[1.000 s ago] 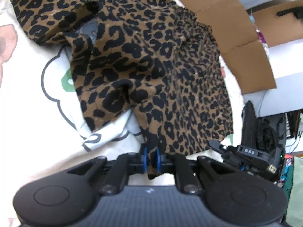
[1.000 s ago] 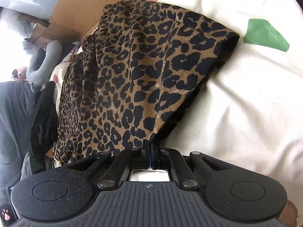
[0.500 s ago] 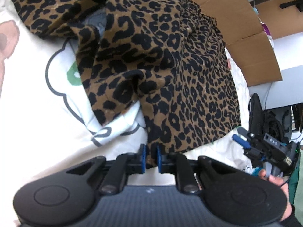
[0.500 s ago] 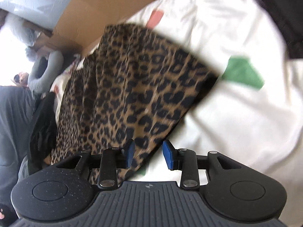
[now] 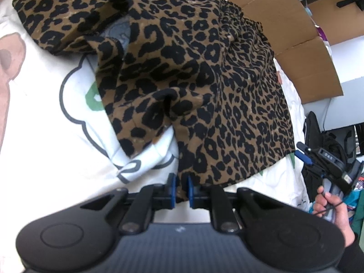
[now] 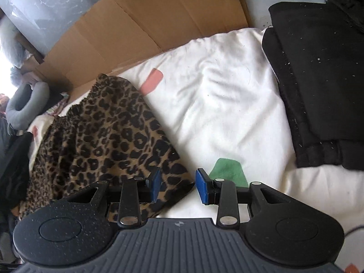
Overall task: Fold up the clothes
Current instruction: 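Open the right gripper and withdraw it while the left gripper holds the fold, then open the left gripper and release the folded hem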
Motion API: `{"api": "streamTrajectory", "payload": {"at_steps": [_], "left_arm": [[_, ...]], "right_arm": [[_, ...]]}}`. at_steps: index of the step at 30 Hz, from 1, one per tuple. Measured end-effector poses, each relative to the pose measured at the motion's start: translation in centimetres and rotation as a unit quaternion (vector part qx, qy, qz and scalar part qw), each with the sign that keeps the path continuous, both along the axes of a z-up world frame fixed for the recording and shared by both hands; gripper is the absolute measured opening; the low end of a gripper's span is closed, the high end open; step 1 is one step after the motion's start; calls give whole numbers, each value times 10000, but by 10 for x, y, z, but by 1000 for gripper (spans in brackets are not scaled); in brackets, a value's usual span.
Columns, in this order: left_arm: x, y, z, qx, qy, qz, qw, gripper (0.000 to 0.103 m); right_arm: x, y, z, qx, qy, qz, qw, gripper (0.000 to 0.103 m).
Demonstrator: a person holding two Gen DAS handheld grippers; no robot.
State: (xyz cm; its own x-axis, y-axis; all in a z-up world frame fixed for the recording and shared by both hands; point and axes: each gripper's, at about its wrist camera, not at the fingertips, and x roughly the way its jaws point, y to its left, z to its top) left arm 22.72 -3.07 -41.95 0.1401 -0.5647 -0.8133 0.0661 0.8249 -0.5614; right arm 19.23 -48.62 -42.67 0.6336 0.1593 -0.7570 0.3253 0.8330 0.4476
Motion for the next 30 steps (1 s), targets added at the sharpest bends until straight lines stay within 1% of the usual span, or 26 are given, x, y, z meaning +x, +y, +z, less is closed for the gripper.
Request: {"api": "streamTrajectory", "payload": {"at_steps": [4,7,12,17,19,20,21,22,24,25,26,28,30], "left_arm": [[0,0,-2,-25,33,18,10000,11],[1,-1,-3,-21,32,-1,10000,11],[0,-2,-4,-2,9,-34,10000,11],[0,-2,-3,-3,11,-36,10000,11],[0,-2,-3,-6,9,-25,10000,11],[0,-2,-3,-10,11,-18,10000,11],[0,-1,-3,-17,11,-13,10000,11],[0,-1,-3,-23,12,-8,10000,11],[-1,-1,-3,-32,16,-6,10000,11],[-1,-1,-3,-27,13,-17,10000,11],[-1,-1,-2,-16,9,-31,10000,11],[-1,-2,-1,-1,17,-38,10000,11],[-1,-4,1,-39,57,-42,10000,11]], "right_arm": [[5,3,-9,40,-37,108,9999,36],[8,6,-13,-33,-11,160,9999,37],[14,6,-24,86,52,219,9997,37],[15,6,-25,241,60,286,9993,36],[15,6,-25,266,62,275,9992,32],[15,6,-26,277,68,274,9992,26],[15,6,-26,288,74,275,9992,22],[15,6,-27,298,81,275,9991,22],[15,6,-28,320,94,276,9991,14],[15,6,-28,375,98,256,9989,11],[15,5,-28,440,102,232,9987,4],[15,4,-25,547,110,156,9983,3],[16,4,-19,456,104,192,9987,2]]}}
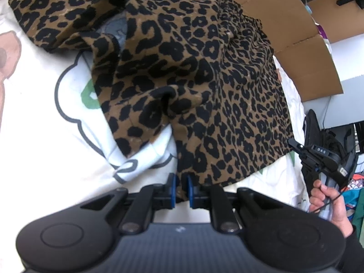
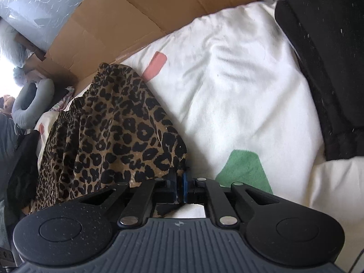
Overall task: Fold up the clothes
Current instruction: 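Open the left gripper and release the folded hem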
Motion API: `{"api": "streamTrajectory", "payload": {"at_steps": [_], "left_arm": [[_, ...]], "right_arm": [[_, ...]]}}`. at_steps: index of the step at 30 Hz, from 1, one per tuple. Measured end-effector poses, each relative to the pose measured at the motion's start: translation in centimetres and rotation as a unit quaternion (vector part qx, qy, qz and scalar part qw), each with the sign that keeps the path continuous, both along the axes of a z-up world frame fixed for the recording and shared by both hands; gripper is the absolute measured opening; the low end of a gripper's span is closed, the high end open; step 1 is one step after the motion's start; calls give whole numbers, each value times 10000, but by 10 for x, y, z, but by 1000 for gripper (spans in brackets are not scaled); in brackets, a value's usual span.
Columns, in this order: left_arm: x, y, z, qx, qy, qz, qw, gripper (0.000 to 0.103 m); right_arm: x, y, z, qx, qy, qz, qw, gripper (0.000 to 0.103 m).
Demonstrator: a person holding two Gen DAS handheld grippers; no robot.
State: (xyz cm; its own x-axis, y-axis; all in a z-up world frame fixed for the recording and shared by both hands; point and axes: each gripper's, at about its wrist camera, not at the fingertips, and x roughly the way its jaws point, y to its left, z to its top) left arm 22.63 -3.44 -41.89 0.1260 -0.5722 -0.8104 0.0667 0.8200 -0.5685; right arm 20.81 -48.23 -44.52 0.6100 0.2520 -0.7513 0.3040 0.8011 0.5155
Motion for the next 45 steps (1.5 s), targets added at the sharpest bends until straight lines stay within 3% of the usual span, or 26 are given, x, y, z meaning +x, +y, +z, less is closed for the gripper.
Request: {"api": "streamTrajectory", "payload": {"at_steps": [14,26,34,40,45], "left_arm": [[-4,-26,17,-673,253,74,9974,11],[-8,-37,9,-1102,535,151,9923,10],[-14,-26,-12,-1127,787,244,9902,10],[-15,-16,-33,-833,759,209,9934,10],[-10,-7,-26,-717,648,-37,9953,16]], "right_arm": [[5,-24,51,-223,-226,-243,9992,2],[17,-34,81,-499,-331,-341,9976,2],[25,-39,73,-697,-131,-388,9967,2],[29,-39,35,-784,238,-461,9956,3],[24,-40,24,-732,300,-640,9948,12]]}}
